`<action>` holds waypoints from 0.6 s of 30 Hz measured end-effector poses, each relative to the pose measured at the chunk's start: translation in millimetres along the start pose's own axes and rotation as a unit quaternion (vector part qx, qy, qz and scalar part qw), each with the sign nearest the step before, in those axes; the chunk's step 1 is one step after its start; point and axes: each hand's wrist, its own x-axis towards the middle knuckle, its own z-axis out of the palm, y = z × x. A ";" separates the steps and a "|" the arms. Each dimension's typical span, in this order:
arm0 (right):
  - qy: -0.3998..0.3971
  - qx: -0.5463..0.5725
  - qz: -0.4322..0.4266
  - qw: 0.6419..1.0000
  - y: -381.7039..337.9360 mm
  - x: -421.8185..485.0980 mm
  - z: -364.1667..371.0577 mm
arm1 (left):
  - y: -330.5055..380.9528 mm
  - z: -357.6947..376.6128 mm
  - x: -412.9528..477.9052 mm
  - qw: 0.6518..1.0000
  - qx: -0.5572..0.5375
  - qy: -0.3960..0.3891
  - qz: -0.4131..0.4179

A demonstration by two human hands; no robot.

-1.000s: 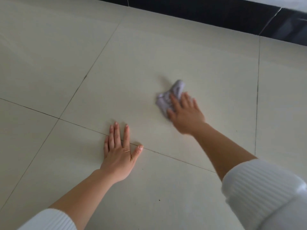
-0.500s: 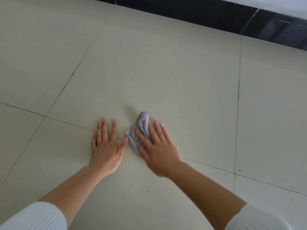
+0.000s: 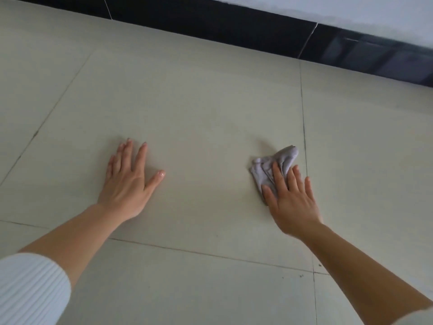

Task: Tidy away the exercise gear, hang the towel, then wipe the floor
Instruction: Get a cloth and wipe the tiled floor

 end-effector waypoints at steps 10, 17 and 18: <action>0.029 0.105 0.152 0.982 -21.4 128.7 -34.9 | -3.4 6.8 29.2 0.997 0.005 0.068 -0.034; 0.037 0.064 -0.158 0.985 -138.8 102.5 -18.4 | -2.2 4.6 30.0 0.997 -0.001 0.070 -0.038; 0.030 0.057 -0.201 0.977 -146.0 91.2 -14.2 | -2.1 4.2 29.9 0.997 -0.004 0.073 -0.039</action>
